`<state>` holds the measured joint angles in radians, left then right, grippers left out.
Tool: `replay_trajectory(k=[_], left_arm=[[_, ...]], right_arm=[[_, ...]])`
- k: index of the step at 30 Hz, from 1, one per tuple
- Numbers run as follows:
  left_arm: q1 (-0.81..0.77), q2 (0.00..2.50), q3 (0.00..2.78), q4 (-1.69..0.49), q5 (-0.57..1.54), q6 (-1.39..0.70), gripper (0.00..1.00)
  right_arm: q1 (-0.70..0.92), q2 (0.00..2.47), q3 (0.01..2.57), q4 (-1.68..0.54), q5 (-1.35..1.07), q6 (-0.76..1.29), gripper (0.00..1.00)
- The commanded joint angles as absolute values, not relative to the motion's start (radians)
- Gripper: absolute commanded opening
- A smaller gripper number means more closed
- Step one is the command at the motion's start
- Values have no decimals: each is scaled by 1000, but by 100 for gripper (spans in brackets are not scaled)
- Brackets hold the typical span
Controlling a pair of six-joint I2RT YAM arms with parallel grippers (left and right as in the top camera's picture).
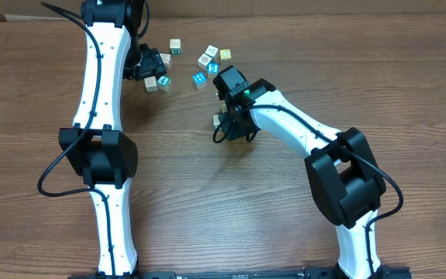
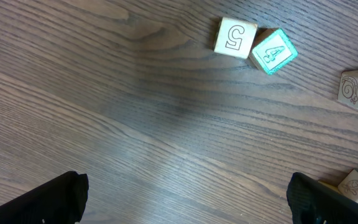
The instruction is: Form a circle
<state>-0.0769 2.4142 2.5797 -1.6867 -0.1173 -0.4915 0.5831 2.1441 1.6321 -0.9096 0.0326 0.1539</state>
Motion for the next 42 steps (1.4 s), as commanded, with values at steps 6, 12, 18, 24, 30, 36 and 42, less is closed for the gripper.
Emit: replay_trajectory(k=[6,12,18,24,30,36,42], left_arm=[[-75,2398,2600,-1686,-133,-495,100],[-75,2398,2600,-1686,-133,-495,100],[-75,2398,2600,-1686,-133,-495,100],[-75,2398,2600,-1686,-133,-495,100],[-75,2398,2600,-1686,-133,-495,100],[-75,2398,2600,-1686,-133,-495,100],[-75,2398,2600,-1686,-133,-495,100]], right_arm=[[584,2124,1629,-906,51,218,39],[585,2124,1629,-908,51,229,41],[585,2124,1628,-902,51,237,38],[584,2124,1623,-902,51,266,34],[585,2124,1623,-902,36,266,31],[585,2124,1623,-902,14,287,31],[585,2124,1623,-902,6,312,30]])
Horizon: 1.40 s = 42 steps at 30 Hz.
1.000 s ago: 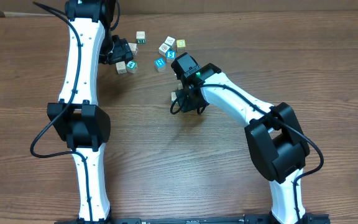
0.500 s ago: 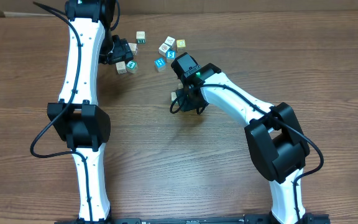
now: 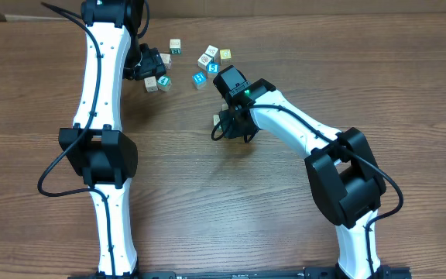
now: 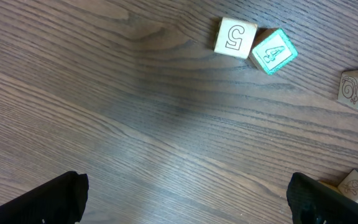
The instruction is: Form a circle
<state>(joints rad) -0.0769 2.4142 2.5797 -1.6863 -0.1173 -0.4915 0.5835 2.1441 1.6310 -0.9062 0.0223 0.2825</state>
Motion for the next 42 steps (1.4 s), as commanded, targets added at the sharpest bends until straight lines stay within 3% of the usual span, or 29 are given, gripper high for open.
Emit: replay_trajectory(k=[1,42], left_arm=[[-75,2398,2600,-1686,-134,-495,100],[-75,2398,2600,-1686,-133,-495,100]], right_arm=[[585,2124,1623,-902,6,315,30],[590,2124,1623,-894,-5,390,30]])
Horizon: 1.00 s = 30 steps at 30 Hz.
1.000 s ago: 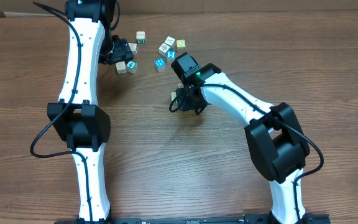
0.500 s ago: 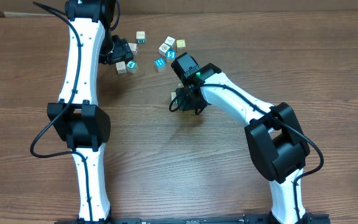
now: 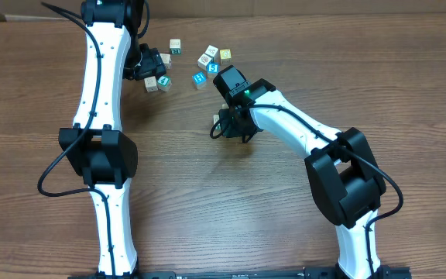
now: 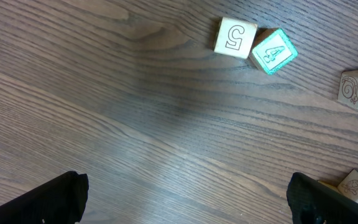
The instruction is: Form a circle
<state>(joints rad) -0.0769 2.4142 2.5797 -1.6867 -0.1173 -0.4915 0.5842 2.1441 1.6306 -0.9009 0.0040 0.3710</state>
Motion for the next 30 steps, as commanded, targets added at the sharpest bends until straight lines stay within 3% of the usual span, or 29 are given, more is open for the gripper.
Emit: replay_trajectory(k=[1,8,10,14,27,30], left_arm=[[-75,2398,2600,-1686,-133,-495,100],[-75,2398,2600,-1686,-133,-495,100],[-75,2398,2600,-1686,-133,-495,100],[-75,2398,2600,-1686,-133,-495,100],[-75,2398,2600,-1686,-133,-495,100],[-75,2398,2600,-1686,-134,-495,100]], right_arm=[[590,2124,1623,-894,-4,390,30],[590,2124,1623,-895,-2,390,31],[590,2124,1623,-895,-1,389,40],[590,2123,1625,-891,-1,385,49],[531,2119,1845,-1055,75,217,49],[500,2119,1883,-1059,78,102,41]])
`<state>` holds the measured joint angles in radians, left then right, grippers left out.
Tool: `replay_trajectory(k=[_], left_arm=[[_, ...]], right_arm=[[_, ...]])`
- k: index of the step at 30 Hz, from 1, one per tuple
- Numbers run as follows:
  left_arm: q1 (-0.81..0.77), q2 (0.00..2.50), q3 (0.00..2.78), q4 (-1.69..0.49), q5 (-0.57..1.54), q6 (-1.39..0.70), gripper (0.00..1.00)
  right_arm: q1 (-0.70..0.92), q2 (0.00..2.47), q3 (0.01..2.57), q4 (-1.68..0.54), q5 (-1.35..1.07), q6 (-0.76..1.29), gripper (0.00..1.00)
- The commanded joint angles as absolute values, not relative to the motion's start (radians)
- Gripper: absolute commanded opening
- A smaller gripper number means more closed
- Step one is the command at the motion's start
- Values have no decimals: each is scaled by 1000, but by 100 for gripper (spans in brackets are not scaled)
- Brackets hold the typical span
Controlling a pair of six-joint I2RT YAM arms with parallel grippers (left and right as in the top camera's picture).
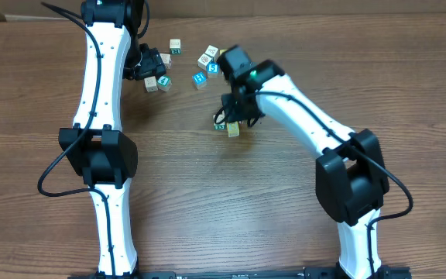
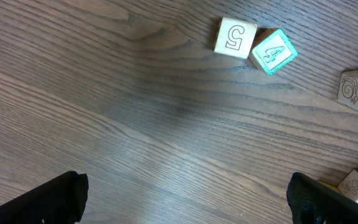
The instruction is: Form a circle
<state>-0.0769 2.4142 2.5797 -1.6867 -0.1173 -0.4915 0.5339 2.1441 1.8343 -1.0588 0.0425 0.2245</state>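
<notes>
Small wooden letter and number blocks lie scattered at the back of the table. A white "5" block (image 2: 235, 37) touches a teal-edged block (image 2: 274, 52); in the overhead view they are the "5" block (image 1: 152, 84) and the teal-edged block (image 1: 164, 80). My left gripper (image 2: 188, 202) hangs open over bare wood near them. My right gripper (image 1: 235, 115) points down at a green-lettered block (image 1: 220, 124) and a tan block (image 1: 233, 129) set apart toward the middle. Whether it grips either one is hidden.
More blocks sit at the back: one (image 1: 176, 46), a blue one (image 1: 200, 79), and a pair (image 1: 207, 56) beside my right wrist. A spiral-marked block (image 2: 350, 87) lies at the right edge of the left wrist view. The wooden table (image 1: 207, 201) stretches toward the front.
My right arm has swung: its wrist now lies further back by the scattered blocks, and a tan block shows beside the green-lettered one under the gripper. The left arm has not moved.
At all three earlier moments my right gripper stood low beside one block near the table's middle, edging slightly left. My left gripper stayed open over the "5" and teal blocks. Now the right arm is turned and two blocks lie at its gripper.
</notes>
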Motion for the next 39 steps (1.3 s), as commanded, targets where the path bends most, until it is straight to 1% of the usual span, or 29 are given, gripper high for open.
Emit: replay_trajectory(k=[1,3,4,6,9,18,22,26,39], left_arm=[[-75,2398,2600,-1686,-133,-494,100],[-75,2398,2600,-1686,-133,-495,100],[-75,2398,2600,-1686,-133,-495,100],[-75,2398,2600,-1686,-133,-494,100],[-75,2398,2600,-1686,-133,-494,100],[-75,2398,2600,-1686,-133,-495,100],[-75,2398,2600,-1686,-134,-494,100],[-75,2398,2600,-1686,-133,-494,100],[-75,2398,2600,-1686,-133,-495,100]], right_arm=[[487,2119,1885,-1052,78,62,37],[458,2121,1884,-1042,77,-22,33],[446,2122,1884,-1042,76,-59,33],[421,2125,1870,-1041,52,-148,35],[406,2130,1851,-1040,3,-199,40],[430,2146,1774,-971,-28,-241,47],[443,2152,1766,-948,-35,-241,47],[445,2156,1766,-944,-96,-241,47],[445,2157,1744,-901,-99,-244,46]])
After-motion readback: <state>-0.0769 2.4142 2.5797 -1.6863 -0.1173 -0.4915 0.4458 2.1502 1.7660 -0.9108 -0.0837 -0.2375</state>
